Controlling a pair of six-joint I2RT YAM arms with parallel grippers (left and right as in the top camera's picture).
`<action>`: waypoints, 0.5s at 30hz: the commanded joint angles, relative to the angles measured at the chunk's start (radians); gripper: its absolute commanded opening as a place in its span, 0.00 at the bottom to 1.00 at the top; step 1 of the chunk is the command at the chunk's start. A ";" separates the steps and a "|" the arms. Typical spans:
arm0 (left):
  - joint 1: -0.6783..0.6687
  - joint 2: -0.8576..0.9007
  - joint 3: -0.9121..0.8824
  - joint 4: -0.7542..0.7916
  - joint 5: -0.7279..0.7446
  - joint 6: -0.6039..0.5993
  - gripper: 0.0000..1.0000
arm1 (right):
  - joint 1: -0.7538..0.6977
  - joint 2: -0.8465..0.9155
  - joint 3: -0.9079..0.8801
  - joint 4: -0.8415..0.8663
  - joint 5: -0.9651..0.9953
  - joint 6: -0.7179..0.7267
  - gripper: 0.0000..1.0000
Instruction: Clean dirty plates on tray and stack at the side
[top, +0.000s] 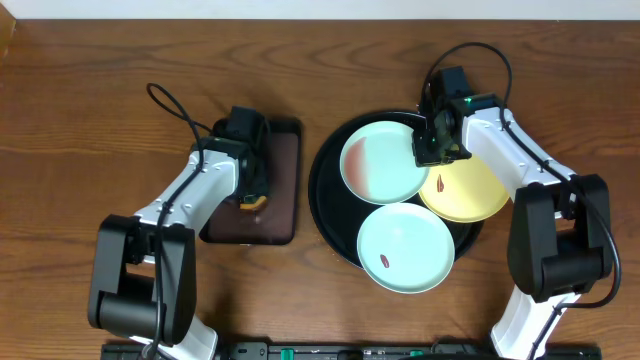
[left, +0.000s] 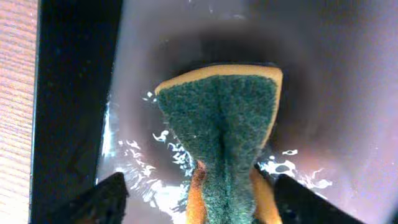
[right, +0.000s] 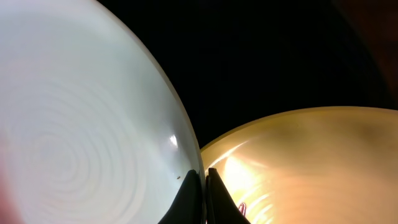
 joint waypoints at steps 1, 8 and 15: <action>0.004 -0.002 0.003 -0.008 0.003 0.014 0.79 | -0.007 -0.064 -0.004 0.015 0.005 0.006 0.01; 0.004 -0.001 0.002 -0.022 0.003 0.014 0.80 | 0.000 -0.134 -0.004 0.031 0.064 0.006 0.01; 0.004 -0.001 0.002 -0.022 0.003 0.014 0.80 | 0.090 -0.220 -0.004 0.050 0.264 -0.039 0.01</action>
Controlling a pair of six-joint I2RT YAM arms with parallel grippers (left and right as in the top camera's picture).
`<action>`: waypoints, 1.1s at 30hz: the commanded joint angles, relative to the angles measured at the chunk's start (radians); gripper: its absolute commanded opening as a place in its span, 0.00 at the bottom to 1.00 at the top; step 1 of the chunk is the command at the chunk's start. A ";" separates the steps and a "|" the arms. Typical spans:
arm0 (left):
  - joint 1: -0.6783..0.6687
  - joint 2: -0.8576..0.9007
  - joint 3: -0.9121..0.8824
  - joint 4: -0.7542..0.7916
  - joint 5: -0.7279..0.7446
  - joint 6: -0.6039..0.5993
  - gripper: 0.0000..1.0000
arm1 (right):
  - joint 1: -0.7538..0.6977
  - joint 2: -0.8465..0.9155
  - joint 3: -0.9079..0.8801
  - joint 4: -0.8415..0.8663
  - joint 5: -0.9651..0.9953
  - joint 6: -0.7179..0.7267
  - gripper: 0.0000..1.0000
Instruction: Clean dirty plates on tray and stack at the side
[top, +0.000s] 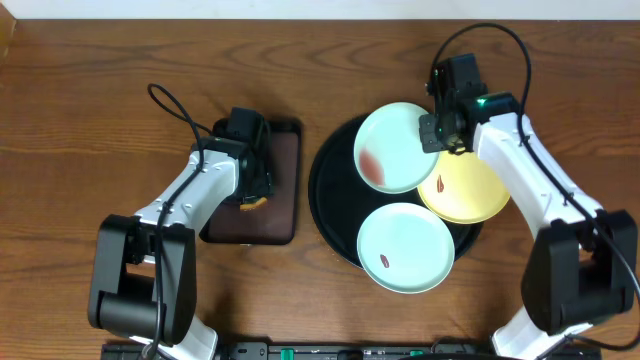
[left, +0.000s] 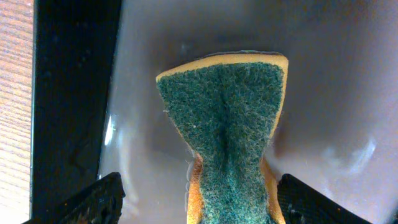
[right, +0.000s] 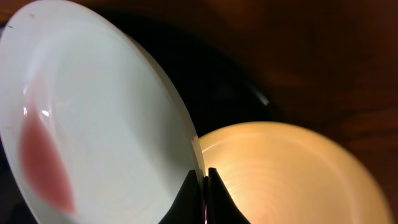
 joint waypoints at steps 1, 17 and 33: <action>0.004 -0.001 0.002 -0.003 0.003 0.013 0.80 | 0.071 -0.065 -0.003 0.016 0.147 -0.023 0.01; 0.004 -0.001 0.002 -0.003 0.003 0.013 0.80 | 0.306 -0.121 -0.003 0.103 0.615 -0.143 0.01; 0.004 -0.002 0.002 -0.003 0.003 0.013 0.81 | 0.511 -0.121 -0.003 0.127 0.930 -0.244 0.01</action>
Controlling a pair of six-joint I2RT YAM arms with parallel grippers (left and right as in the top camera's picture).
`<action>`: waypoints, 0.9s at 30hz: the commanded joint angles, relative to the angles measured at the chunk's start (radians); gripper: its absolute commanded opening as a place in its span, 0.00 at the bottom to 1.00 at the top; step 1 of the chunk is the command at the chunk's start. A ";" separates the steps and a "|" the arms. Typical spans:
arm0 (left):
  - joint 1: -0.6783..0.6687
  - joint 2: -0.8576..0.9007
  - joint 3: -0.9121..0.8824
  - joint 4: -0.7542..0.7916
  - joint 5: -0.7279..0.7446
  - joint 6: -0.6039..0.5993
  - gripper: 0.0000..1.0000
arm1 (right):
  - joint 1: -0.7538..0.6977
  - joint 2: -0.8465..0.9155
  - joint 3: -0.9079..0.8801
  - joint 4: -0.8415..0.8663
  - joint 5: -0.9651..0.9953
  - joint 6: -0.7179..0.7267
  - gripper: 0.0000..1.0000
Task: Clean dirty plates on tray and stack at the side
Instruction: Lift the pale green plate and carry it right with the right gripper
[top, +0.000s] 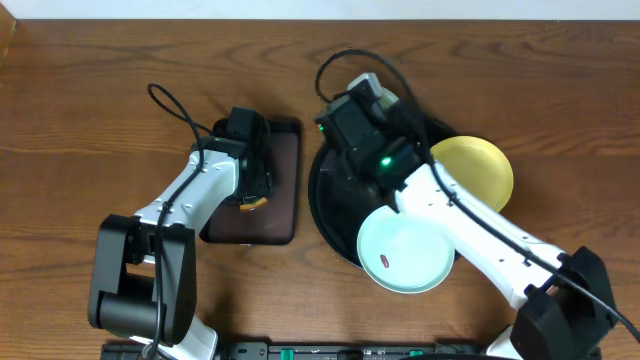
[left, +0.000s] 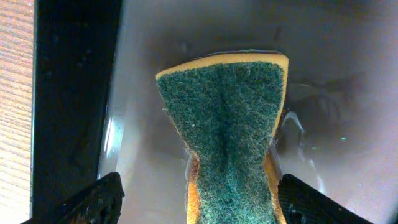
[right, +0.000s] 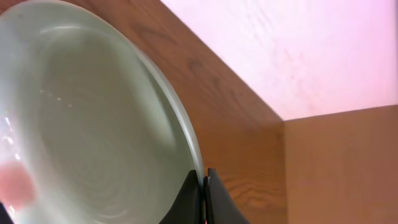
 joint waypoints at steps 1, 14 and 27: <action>0.004 -0.002 0.002 -0.003 0.003 0.013 0.80 | 0.059 -0.032 -0.002 0.003 0.122 -0.034 0.01; 0.004 -0.002 0.002 -0.003 0.003 0.013 0.80 | 0.128 -0.032 -0.002 0.005 0.235 -0.086 0.01; 0.004 -0.001 0.002 -0.003 0.003 0.013 0.80 | 0.130 -0.033 -0.002 0.010 0.241 -0.093 0.01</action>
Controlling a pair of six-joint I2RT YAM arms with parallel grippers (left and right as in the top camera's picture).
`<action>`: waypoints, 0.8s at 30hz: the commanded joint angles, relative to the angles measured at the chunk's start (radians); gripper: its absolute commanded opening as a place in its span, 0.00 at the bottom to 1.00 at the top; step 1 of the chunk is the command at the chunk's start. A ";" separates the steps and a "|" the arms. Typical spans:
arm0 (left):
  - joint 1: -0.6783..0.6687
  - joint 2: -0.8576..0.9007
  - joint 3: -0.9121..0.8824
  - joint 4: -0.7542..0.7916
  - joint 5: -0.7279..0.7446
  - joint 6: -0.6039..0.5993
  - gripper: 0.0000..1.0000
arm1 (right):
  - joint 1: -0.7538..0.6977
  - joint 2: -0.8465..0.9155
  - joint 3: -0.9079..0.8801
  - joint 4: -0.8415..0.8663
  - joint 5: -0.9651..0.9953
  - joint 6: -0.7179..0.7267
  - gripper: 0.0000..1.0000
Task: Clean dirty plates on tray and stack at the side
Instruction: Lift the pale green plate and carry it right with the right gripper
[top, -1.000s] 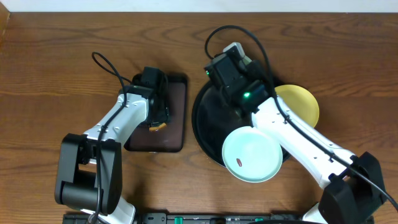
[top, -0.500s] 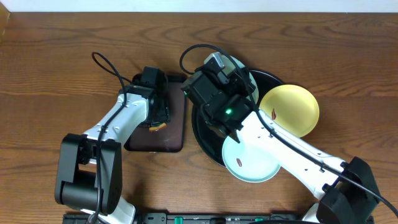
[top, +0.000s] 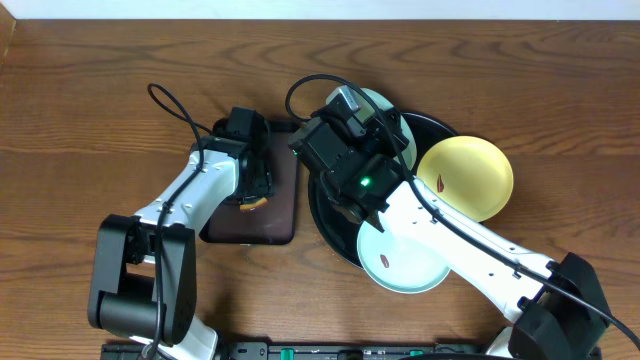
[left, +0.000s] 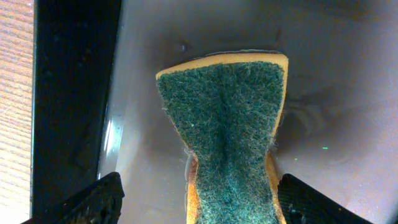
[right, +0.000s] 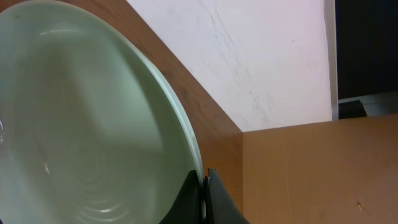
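Note:
My right gripper is shut on the rim of a mint plate, which is tipped up on edge. Overhead, that plate shows behind the right gripper, above the left part of the round black tray. A yellow plate and a second mint plate with a red stain lie on the tray. A green and yellow sponge lies in the wet brown basin. My left gripper is open, with a gap between the sponge and each finger.
The brown rectangular basin sits just left of the black tray, with the left arm over it. My right arm stretches across the tray from the lower right. The wooden table surrounds both.
My right gripper has carried the tilted mint plate a little further left, closer to the brown basin. The red stain no longer shows in the right wrist view. The left gripper and sponge are unchanged.
First my right gripper was shut on the rim of a stained mint plate lying on the black tray. Then the plate was raised and tilted. Later it stood on edge over the tray's left part, now nearer the basin. The left gripper stayed around the sponge.

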 joint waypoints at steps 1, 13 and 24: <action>0.004 -0.001 0.002 -0.003 0.003 0.013 0.80 | 0.010 -0.033 -0.002 0.006 0.040 -0.005 0.01; 0.004 -0.001 0.002 -0.003 0.003 0.013 0.81 | 0.010 -0.033 -0.002 0.011 0.060 -0.005 0.01; 0.004 -0.002 0.002 -0.003 0.003 0.013 0.81 | 0.010 -0.033 -0.002 0.018 0.073 -0.004 0.01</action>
